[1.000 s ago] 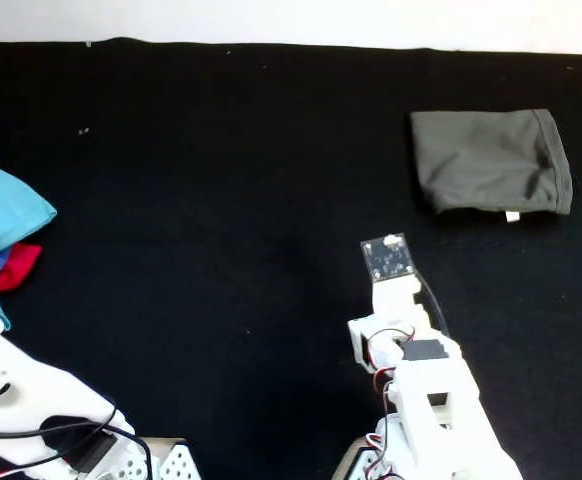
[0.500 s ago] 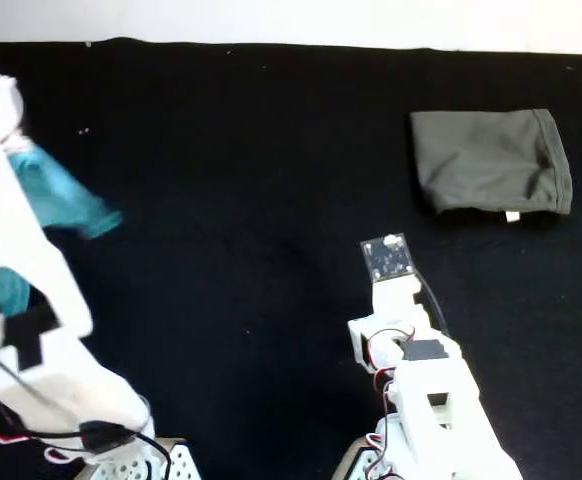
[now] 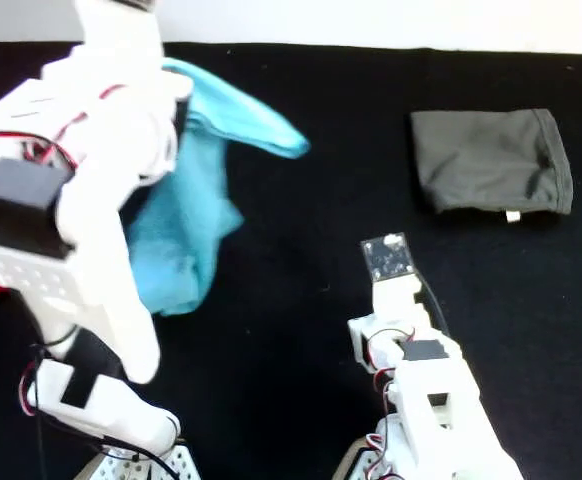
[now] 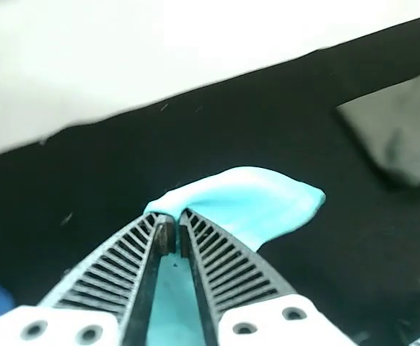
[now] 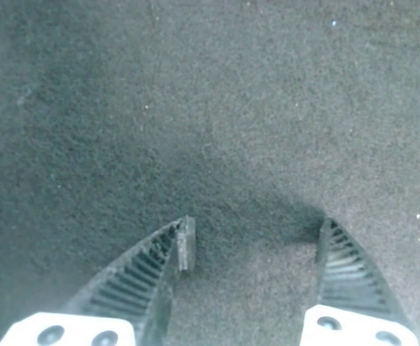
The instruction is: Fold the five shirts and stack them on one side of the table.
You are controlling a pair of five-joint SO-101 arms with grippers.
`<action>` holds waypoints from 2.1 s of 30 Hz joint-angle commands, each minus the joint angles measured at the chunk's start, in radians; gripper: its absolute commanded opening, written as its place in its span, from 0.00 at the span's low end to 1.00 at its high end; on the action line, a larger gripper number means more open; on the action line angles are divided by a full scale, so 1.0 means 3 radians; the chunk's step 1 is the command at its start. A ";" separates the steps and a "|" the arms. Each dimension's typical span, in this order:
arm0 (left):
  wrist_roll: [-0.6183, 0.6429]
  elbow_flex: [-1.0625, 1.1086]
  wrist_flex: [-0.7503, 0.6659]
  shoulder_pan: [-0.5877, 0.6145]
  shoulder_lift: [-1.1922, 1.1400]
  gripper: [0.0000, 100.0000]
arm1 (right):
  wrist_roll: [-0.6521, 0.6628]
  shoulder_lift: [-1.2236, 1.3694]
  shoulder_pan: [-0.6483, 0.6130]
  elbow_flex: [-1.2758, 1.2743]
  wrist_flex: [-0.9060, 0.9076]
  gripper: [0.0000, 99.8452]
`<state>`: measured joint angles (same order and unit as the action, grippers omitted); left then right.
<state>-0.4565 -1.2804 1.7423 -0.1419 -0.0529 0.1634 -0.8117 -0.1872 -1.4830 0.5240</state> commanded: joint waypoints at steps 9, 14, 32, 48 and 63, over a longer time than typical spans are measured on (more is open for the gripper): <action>-0.0046 0.1240 0.0020 0.0606 -0.0008 0.01 | 0.0020 0.0003 -0.0003 -0.0003 -0.0084 0.26; -0.0051 0.2166 -0.0256 0.1332 -0.0166 0.01 | 0.0020 0.0003 -0.0003 -0.0003 -0.0084 0.26; -0.0056 0.3465 -0.0690 0.2631 -0.0575 0.23 | 0.0020 0.0003 -0.0008 -0.0003 -0.0084 0.26; -0.0061 0.3956 -0.0578 0.0391 -0.0355 0.20 | 0.0020 0.0003 -0.0008 -0.0003 -0.0084 0.26; -0.0056 0.2642 -0.1274 0.1680 -0.1772 0.20 | 0.0020 0.0003 -0.0008 -0.0003 -0.0090 0.26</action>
<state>-0.4657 -0.3613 1.3663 0.2938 -0.5531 0.1634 -0.8117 -0.1872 -1.4830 0.5209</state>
